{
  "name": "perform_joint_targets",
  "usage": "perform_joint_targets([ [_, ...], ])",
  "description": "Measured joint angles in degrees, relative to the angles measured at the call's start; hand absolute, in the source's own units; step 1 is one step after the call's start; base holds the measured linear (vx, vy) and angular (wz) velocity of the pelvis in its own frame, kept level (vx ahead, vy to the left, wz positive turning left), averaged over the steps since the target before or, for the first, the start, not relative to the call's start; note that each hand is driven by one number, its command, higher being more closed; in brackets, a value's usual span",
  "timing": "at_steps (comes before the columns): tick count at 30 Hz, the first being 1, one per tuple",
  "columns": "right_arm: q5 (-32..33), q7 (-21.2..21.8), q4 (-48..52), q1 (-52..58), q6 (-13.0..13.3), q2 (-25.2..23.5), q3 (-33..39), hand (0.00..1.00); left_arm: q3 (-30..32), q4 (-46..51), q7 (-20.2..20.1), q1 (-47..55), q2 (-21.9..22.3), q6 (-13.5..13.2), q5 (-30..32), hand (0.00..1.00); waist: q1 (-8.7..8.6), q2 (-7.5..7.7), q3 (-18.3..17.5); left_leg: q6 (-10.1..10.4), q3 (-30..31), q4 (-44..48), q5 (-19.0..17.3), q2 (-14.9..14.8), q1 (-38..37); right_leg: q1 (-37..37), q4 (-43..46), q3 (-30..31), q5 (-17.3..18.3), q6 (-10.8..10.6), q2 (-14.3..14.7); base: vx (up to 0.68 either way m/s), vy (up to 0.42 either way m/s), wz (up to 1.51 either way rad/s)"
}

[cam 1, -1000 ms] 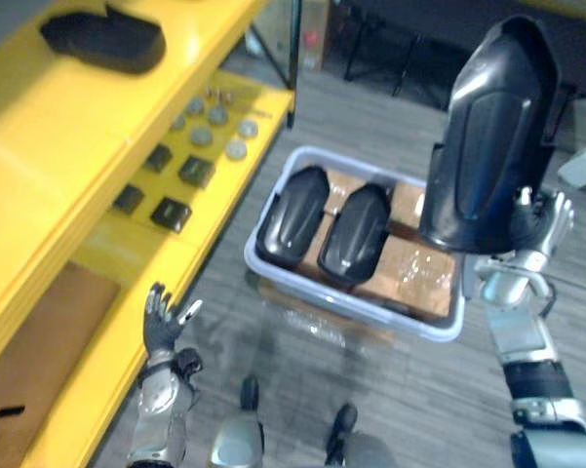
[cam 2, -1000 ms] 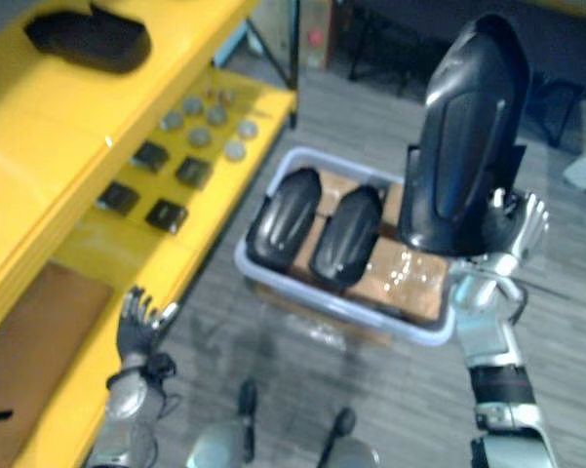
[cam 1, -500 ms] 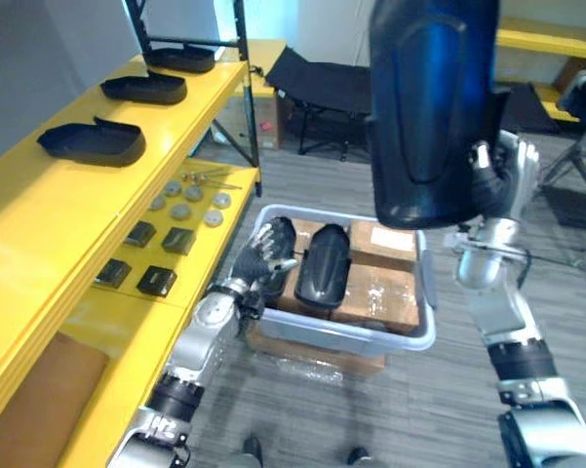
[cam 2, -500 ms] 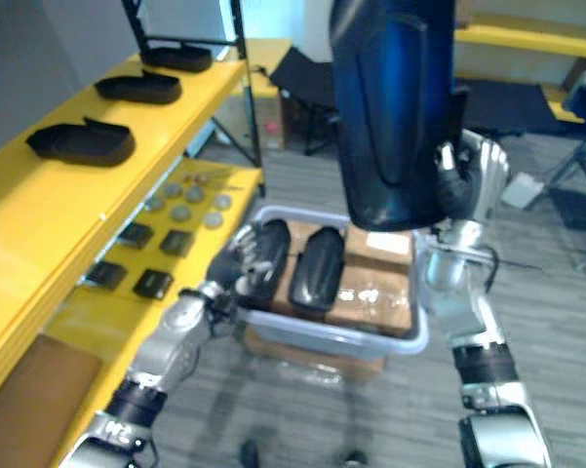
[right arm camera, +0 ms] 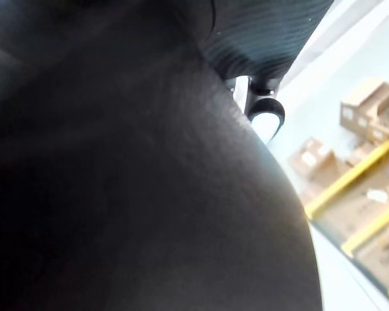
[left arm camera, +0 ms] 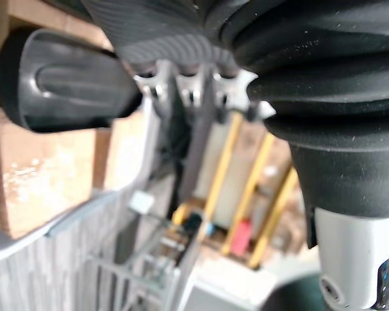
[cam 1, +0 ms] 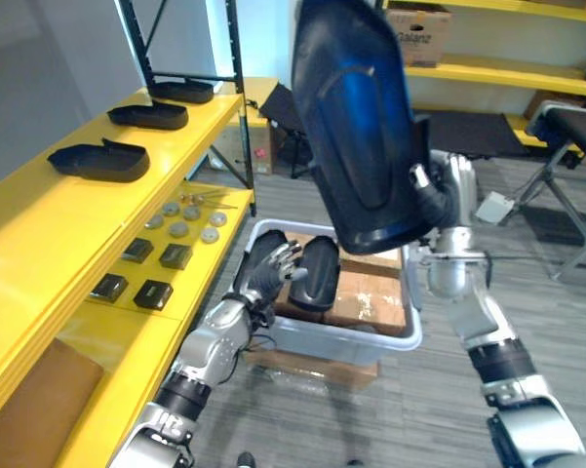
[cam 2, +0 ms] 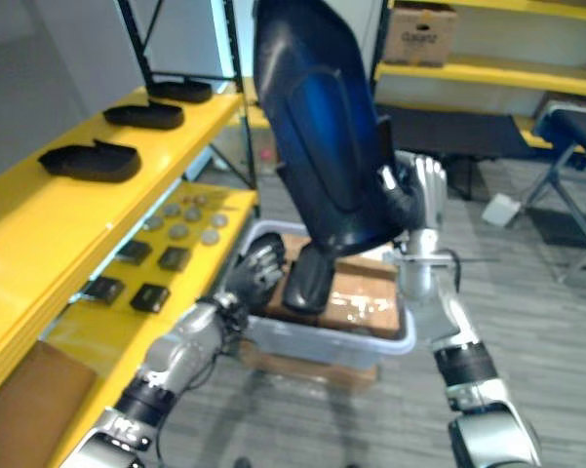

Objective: Walk over and take plastic housings, then place them on the shelf

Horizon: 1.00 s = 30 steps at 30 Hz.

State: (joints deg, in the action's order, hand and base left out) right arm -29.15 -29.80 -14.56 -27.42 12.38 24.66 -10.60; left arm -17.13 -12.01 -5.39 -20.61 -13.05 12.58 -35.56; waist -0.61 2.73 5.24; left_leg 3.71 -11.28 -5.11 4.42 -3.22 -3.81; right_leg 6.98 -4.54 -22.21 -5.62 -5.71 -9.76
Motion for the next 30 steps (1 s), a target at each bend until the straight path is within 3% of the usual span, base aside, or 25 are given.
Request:
perform_joint_targets([
  [4,-1.0,1.1,-2.5,0.9,0.2,-1.5,-2.8,1.00,-0.6,0.5,0.1,-0.6,0.1,-0.2,-0.1,0.00,-0.05,0.08,0.0,0.1,1.3,0.0,0.1,0.1,0.4,0.1,0.0,-1.0,-0.1,-0.1,-0.1,0.02,0.016,0.12],
  [11,-1.1,1.1,-7.1,2.4,0.1,-4.9,-5.2,1.00,-1.6,4.7,0.2,-0.8,1.1,-3.8,-2.8,0.00,0.23,0.38,-0.3,0.1,1.6,0.0,0.5,0.3,0.9,0.1,0.0,-1.5,-0.2,-0.1,-0.1,0.01,0.002,0.05],
  [16,-1.0,0.9,-9.3,2.4,0.3,-5.9,-5.3,1.00,-1.8,4.7,0.4,-0.8,1.9,-4.4,-4.5,0.00,0.28,0.55,-0.4,0.0,1.7,0.0,0.5,0.2,0.9,0.0,0.0,-1.5,-0.3,-0.1,0.0,0.00,0.000,0.00],
  [21,0.7,0.0,-11.4,2.5,0.8,-6.7,-9.3,1.00,-3.8,4.9,4.0,-0.8,2.3,-4.5,-3.9,0.00,0.30,0.67,-0.5,-0.1,1.8,0.0,0.6,0.2,0.9,-0.1,0.0,-1.5,-0.3,0.0,-0.1,0.00,0.000,0.00],
  [25,3.6,-1.6,-11.7,2.6,1.2,-8.6,-9.7,1.00,-4.1,4.9,7.7,-0.8,2.9,-4.8,1.0,0.00,1.26,0.68,-0.5,-0.2,2.0,0.0,0.7,0.2,0.9,0.0,0.0,-1.6,-0.3,0.0,0.0,0.00,0.003,0.01],
  [26,4.0,-1.8,-11.7,2.6,1.2,-9.1,-9.8,1.00,-4.1,4.9,9.0,-0.8,3.0,-5.1,2.9,1.00,1.58,0.69,-0.5,-0.1,2.2,0.0,0.7,0.2,1.0,0.1,0.0,-1.7,-0.3,0.0,0.0,0.00,0.013,0.05],
  [30,4.8,-3.1,-11.7,2.3,1.2,-10.4,-9.8,1.00,-3.2,2.8,12.0,-0.7,4.1,-7.1,8.5,1.00,2.45,0.72,-0.5,-0.1,2.8,0.0,0.9,0.2,1.1,0.2,-0.1,-2.4,-0.3,0.0,0.0,0.00,0.009,0.07],
])
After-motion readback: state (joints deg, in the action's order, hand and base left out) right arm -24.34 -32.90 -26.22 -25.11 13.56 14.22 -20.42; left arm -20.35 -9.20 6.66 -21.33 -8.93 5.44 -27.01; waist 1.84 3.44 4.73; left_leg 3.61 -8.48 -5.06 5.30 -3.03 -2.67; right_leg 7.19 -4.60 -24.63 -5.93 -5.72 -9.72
